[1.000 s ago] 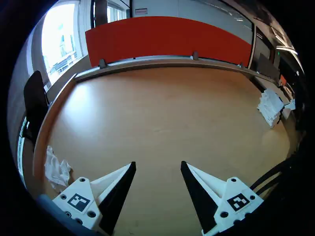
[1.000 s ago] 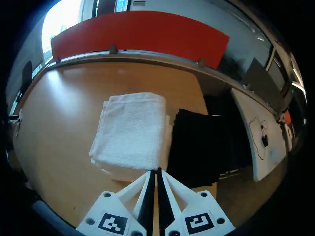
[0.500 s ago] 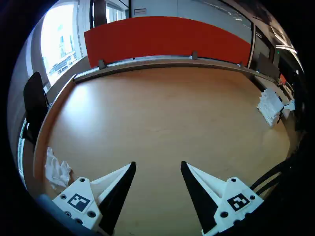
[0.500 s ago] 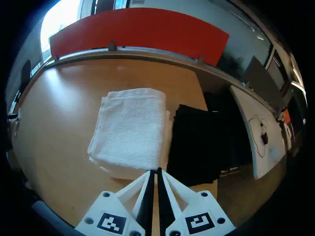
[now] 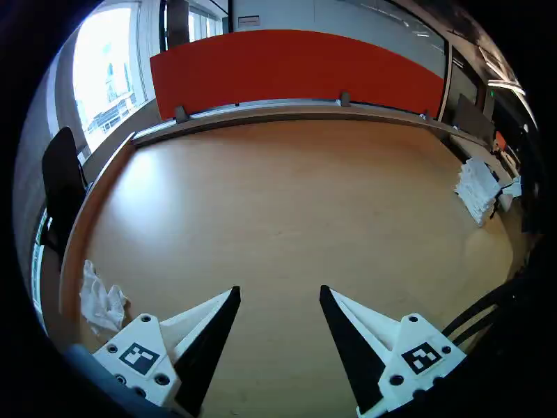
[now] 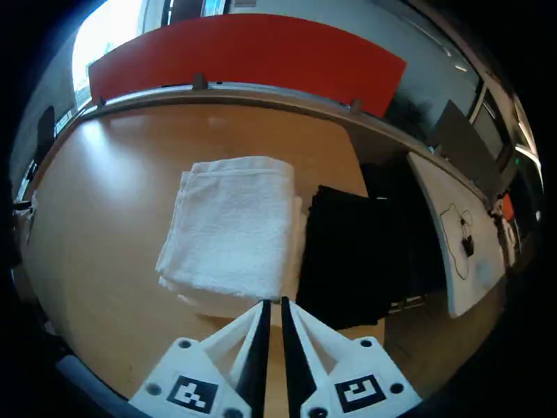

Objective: Fold towel

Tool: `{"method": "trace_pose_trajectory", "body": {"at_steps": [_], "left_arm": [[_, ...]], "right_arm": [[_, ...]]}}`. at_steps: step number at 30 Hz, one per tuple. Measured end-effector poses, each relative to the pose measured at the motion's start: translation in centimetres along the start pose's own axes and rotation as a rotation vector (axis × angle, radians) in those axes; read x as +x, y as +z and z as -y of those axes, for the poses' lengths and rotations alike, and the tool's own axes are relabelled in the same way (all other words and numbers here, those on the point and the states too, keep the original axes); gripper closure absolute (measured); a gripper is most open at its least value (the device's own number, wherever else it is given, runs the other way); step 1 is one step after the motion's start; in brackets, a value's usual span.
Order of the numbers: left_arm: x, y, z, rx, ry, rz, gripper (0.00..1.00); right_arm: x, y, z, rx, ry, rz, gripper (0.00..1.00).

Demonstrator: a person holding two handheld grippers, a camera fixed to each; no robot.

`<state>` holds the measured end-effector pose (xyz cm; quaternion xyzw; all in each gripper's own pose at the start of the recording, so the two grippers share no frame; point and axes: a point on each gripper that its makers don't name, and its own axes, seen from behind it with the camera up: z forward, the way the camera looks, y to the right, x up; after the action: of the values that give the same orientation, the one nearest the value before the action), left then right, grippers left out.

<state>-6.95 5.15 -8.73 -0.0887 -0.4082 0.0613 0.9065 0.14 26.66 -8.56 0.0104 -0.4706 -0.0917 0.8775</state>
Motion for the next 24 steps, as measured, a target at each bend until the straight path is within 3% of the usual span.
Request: {"method": "trace_pose_trajectory", "body": {"at_steps": [3,10,24], "left_arm": [[0.0,0.0,0.0,-0.001,-0.002,0.0,0.16],[0.1,-0.1,0.0,-0.003,0.002,-0.003,0.16],[0.2,-0.3,-0.1,-0.007,-0.001,-0.009,0.16]], "right_arm": [[-0.3,-0.1,-0.4,-0.016,0.001,0.007,0.41],[-0.4,-0.4,-0.4,-0.018,0.015,-0.002,0.07],[0.3,-0.7,0.5,-0.009,0.025,-0.026,0.05]]}}
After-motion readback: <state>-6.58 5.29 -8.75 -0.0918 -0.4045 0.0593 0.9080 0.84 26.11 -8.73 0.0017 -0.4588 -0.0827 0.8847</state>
